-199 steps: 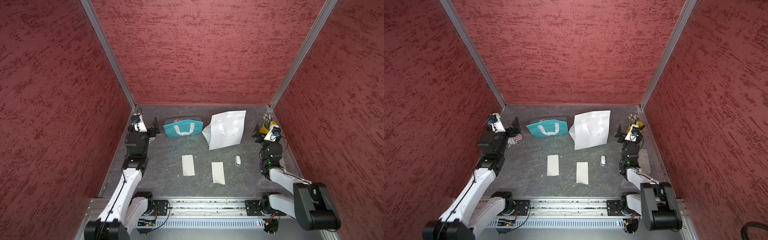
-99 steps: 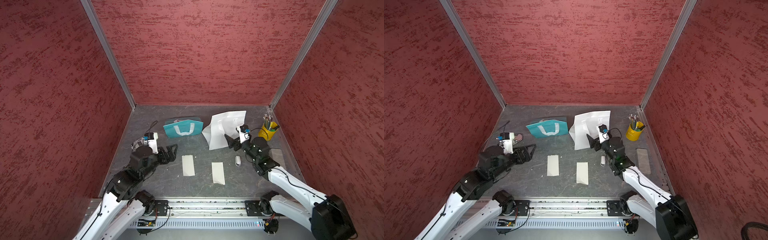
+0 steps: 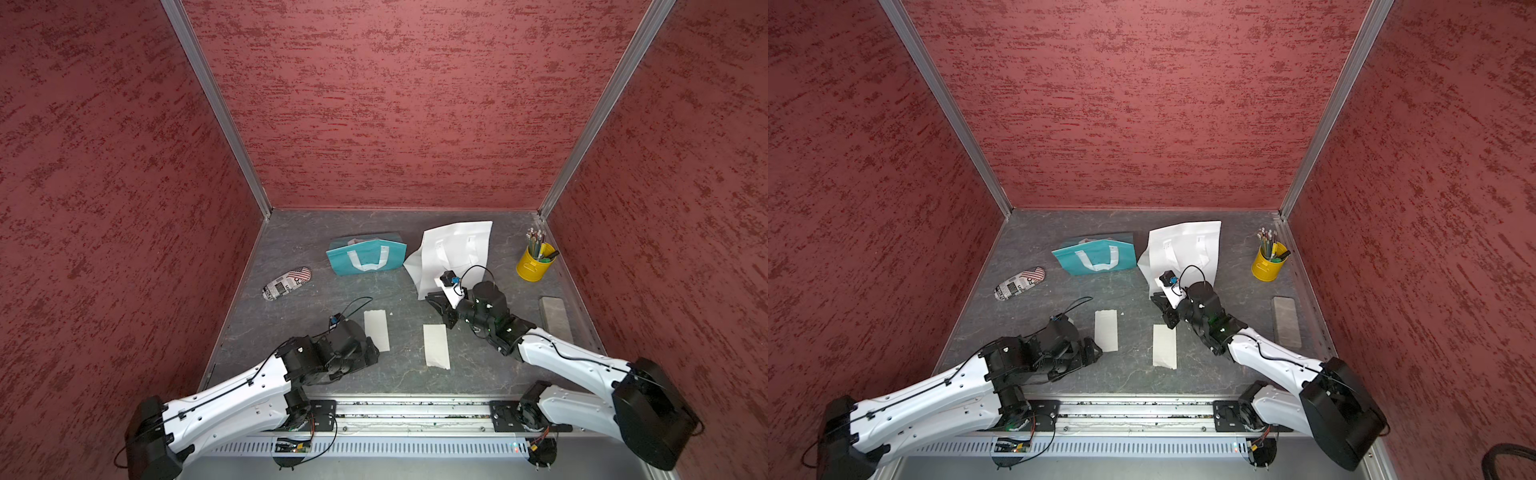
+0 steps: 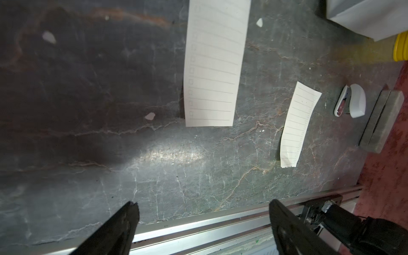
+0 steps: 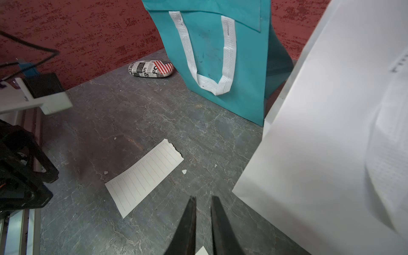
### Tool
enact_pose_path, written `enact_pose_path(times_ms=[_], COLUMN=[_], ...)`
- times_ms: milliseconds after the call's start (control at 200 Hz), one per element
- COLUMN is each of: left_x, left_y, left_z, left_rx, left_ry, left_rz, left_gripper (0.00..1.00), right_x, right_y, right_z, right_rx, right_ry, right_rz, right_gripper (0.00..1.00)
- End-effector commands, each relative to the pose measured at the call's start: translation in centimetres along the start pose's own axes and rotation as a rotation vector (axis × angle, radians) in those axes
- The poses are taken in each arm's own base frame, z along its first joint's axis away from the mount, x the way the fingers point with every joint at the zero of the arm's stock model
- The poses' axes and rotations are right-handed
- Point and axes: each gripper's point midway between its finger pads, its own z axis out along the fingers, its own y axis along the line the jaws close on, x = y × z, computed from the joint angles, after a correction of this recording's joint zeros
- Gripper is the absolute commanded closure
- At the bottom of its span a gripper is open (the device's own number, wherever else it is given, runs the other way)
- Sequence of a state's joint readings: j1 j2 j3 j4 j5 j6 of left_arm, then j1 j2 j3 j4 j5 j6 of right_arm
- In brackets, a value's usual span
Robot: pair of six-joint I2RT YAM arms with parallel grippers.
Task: Staple the receipts to the bags
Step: Pick up the receipt from the center of the board.
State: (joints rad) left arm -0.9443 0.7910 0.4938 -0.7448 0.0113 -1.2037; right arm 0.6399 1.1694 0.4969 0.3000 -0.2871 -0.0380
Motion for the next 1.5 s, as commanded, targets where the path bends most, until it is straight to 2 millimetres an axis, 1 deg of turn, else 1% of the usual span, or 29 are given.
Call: enact_pose_path(times_ms=[0,70,140,200,276,351,396,466,561,691,792,857,897,982,1067,1167,1242,1348,1498], left_x=[0.3,0.0,-0.5,-0.9,-1.8,-2.5,-2.9,-3.3,-3.3,-3.8,-4.2,-4.5,-4.8,-5.6,-6.5,-7.4,-7.5,-7.0,-6.2], left_y=[-1.5,-1.5,-1.3,-1.2,-1.2,-1.1,-1.1,-1.4,-1.4,-2.2,-2.2,-2.1,-2.4,-3.0,-4.2,-6.2,-7.6,-10.5,-13.2], left_z=[1.4,2.5,3.1,3.3,3.5,3.9,4.3,4.8,5.6,6.4,6.7,6.7,6.5,5.9,4.8,3.2,2.2,0.3,-2.6], left_rx=[0.133,0.184,0.215,0.23,0.242,0.24,0.239,0.247,0.209,0.21,0.179,0.159,0.162,0.173,0.196,0.25,0.303,0.439,0.578], left_ry=[0.058,0.083,0.098,0.1,0.096,0.096,0.098,0.114,0.145,0.154,0.151,0.142,0.132,0.093,0.059,0.034,0.032,0.052,0.061], left_rz=[-0.144,-0.194,-0.232,-0.244,-0.246,-0.253,-0.256,-0.256,-0.24,-0.213,-0.187,-0.17,-0.161,-0.135,-0.081,-0.011,0.037,0.142,0.281], left_gripper=[0.12,0.14,0.15,0.18,0.23,0.32,0.34,0.38,0.46,0.52,0.62,0.73,0.8,1.0,1.0,1.0,1.0,1.0,1.0], right_x=[-1.8,-1.5,-1.2,-0.9,-0.8,-0.9,-0.9,-1.2,-1.4,-1.3,-1.1,-1.0,-0.9,-0.5,-0.1,0.1,0.1,0.1,-0.6], right_y=[0.6,0.7,0.9,0.8,0.8,0.7,0.7,0.6,0.4,0.3,0.3,0.3,0.4,0.9,1.8,2.9,3.6,4.6,5.3], right_z=[0.1,0.2,0.3,0.4,0.4,0.4,0.4,0.4,0.4,0.3,0.2,0.1,0.1,0.2,0.6,1.3,1.8,2.2,2.0], right_rx=[-0.027,-0.038,-0.048,-0.049,-0.046,-0.043,-0.041,-0.036,-0.024,-0.017,-0.013,-0.015,-0.02,-0.053,-0.111,-0.193,-0.256,-0.343,-0.455], right_ry=[-0.057,-0.05,-0.04,-0.032,-0.032,-0.038,-0.041,-0.042,-0.041,-0.045,-0.045,-0.047,-0.048,-0.038,-0.01,0.028,0.052,0.079,0.073], right_rz=[0.003,0.014,0.024,0.031,0.037,0.041,0.043,0.042,0.041,0.045,0.056,0.064,0.069,0.082,0.103,0.147,0.19,0.251,0.342], right_gripper=[0.79,0.74,0.66,0.59,0.52,0.46,0.44,0.42,0.4,0.4,0.4,0.39,0.39,0.38,0.36,0.36,0.35,0.35,0.33])
